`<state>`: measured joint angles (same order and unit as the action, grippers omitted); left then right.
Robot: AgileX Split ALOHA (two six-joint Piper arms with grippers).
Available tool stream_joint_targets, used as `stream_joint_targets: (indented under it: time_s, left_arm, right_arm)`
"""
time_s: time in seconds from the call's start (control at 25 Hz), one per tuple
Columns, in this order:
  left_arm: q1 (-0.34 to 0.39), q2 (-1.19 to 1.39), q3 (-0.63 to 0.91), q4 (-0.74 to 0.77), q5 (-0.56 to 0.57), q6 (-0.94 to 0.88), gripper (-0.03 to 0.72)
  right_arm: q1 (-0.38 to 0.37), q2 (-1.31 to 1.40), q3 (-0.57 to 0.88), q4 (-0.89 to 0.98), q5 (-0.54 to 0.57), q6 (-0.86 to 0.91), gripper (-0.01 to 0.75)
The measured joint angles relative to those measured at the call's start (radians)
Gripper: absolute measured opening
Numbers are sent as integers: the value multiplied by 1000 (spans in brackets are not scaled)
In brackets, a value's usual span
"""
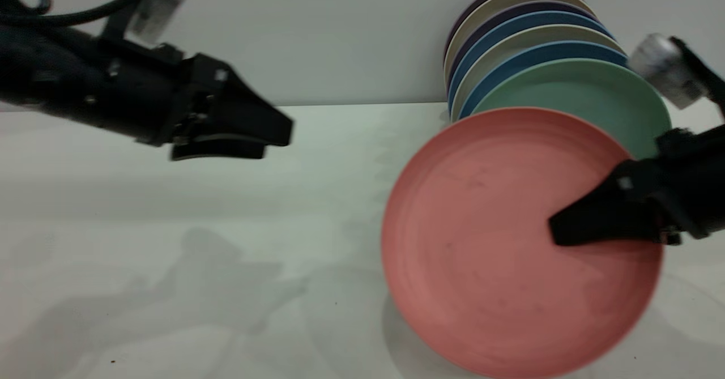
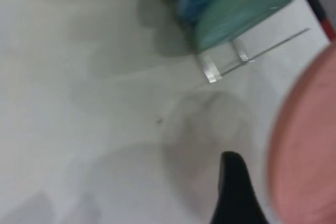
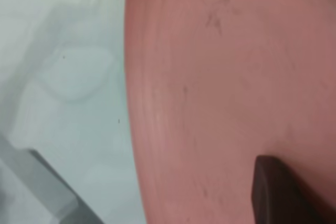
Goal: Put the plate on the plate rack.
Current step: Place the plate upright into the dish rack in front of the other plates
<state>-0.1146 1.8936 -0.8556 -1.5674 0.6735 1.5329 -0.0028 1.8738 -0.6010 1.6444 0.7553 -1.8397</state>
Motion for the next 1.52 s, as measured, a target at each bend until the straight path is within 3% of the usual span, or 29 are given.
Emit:
stream_joint_targets:
  time_s: [0.24, 0.44, 0.72, 0.92, 1.2, 1.52]
  left_arm:
    - [71, -2, 0, 176, -13, -93, 515]
    - [81, -3, 0, 284, -30, -141, 515]
    - [81, -3, 0, 293, -39, -144, 516]
    - [81, -3, 0, 293, -63, -144, 516]
    - [81, -3, 0, 293, -79, -144, 516]
    - [81, -3, 0, 293, -113, -144, 516]
  right_arm:
    - [-104, -56, 0, -188, 50, 0, 139]
    - [-122, -203, 0, -286, 2, -30, 139]
    - [-123, -335, 0, -317, -147, -276, 139]
    - [-123, -361, -38, -394, -214, -282, 139]
    - [-123, -361, -149, -525, -210, -282, 139]
    - [-123, -358, -283, -549, -147, -282, 139]
